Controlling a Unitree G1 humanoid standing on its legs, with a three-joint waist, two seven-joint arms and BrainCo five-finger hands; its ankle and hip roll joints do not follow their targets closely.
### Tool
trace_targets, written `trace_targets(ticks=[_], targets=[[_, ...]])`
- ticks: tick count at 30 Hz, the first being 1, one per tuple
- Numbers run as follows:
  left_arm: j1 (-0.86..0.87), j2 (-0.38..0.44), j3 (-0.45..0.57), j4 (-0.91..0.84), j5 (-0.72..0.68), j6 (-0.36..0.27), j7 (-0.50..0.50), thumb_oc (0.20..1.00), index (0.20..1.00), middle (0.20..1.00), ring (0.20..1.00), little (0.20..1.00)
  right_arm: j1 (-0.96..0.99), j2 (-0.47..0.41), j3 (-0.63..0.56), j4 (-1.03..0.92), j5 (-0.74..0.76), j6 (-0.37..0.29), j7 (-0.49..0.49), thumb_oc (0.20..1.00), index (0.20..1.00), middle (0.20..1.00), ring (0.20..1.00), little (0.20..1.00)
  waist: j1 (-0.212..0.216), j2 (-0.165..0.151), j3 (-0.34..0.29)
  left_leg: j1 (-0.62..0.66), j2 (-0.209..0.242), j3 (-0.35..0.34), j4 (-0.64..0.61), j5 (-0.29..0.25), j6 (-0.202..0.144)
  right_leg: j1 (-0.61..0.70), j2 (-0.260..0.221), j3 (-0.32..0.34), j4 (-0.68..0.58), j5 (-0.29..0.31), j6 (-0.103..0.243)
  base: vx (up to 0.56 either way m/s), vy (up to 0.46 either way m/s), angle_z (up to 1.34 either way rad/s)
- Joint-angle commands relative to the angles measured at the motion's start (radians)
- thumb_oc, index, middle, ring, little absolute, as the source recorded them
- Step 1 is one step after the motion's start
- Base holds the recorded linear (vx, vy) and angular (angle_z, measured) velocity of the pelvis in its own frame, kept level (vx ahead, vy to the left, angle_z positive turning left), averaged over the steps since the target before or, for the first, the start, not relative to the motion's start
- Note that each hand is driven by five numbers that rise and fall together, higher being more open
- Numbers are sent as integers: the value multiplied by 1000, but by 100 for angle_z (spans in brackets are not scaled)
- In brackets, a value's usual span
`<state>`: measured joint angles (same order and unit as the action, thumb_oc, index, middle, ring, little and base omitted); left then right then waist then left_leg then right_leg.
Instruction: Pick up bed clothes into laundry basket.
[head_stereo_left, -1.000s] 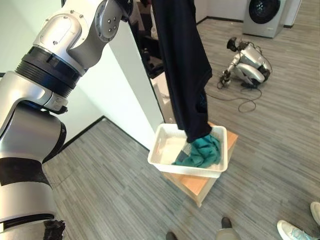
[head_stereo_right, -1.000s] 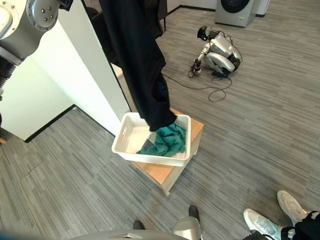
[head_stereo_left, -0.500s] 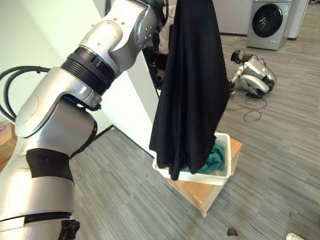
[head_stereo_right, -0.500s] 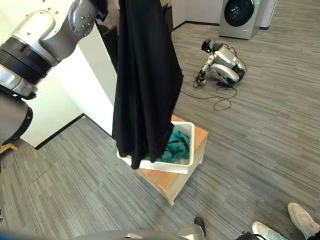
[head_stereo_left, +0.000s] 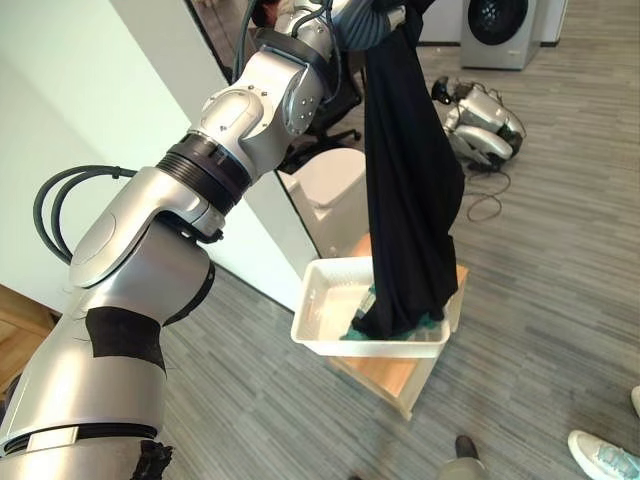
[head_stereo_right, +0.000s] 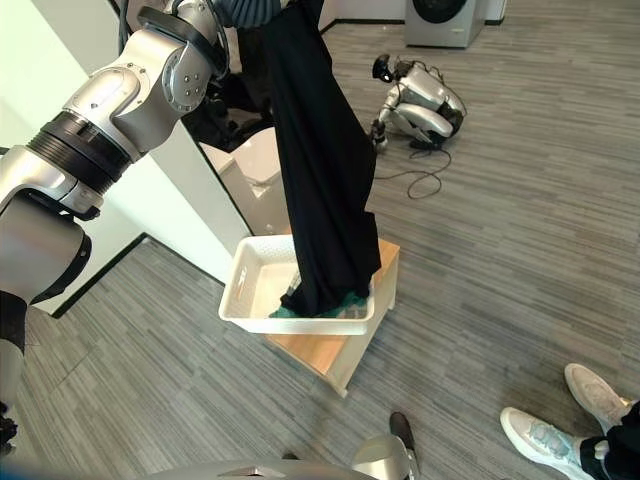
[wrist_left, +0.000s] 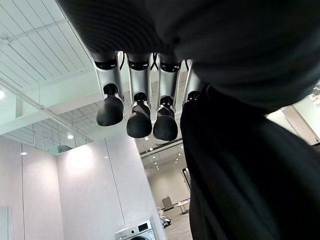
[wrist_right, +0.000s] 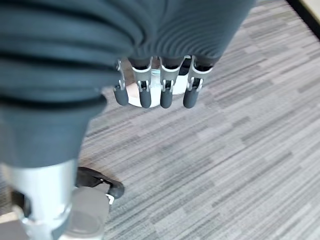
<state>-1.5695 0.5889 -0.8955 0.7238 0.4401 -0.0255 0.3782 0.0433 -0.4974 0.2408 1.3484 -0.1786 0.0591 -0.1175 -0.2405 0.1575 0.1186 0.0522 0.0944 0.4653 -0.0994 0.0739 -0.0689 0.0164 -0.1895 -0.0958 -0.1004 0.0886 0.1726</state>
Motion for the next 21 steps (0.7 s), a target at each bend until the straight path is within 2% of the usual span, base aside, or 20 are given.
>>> trace_targets(ticks=[1,8,10,17,21], targets=[[-153,75,100,136,24,57,47,200,200,200,200,200,-44,-24,20,30,5,-5,-23,1000,1000,1000,1000,1000,19,-32,54,19,63,-12,12,-124,-46,-21,-18,-58,13,-58,37,-53,3,-1],[-102,43,99,214,43,71,23,200,200,200,200,200,-71,-26,44,-3,13,-16,-42,1000,1000,1000,1000,1000,23,-67,121,-45,80,-21,12,-103,-50,-84,-13,-65,13,-35,34,-121,-9,-1],[-66,25,114,246,40,72,14,200,200,200,200,200,-81,-26,53,-13,17,-20,-50,1000,1000,1000,1000,1000,28,-87,160,-69,89,-25,12,-90,-52,-104,-10,-68,13,-28,29,-159,-26,5],[-16,4,137,276,22,75,26,200,200,200,200,200,-96,-15,80,-34,22,-25,-71,1000,1000,1000,1000,1000,35,-120,222,-98,101,-28,12,-69,-54,-131,-8,-70,19,-17,25,-112,-18,4],[31,-32,161,283,23,79,17,200,200,200,200,200,-90,-7,91,-41,19,-30,-71,1000,1000,1000,1000,1000,45,-132,237,-87,107,-26,12,-69,-55,-122,-8,-74,22,-17,23,-34,1,1]])
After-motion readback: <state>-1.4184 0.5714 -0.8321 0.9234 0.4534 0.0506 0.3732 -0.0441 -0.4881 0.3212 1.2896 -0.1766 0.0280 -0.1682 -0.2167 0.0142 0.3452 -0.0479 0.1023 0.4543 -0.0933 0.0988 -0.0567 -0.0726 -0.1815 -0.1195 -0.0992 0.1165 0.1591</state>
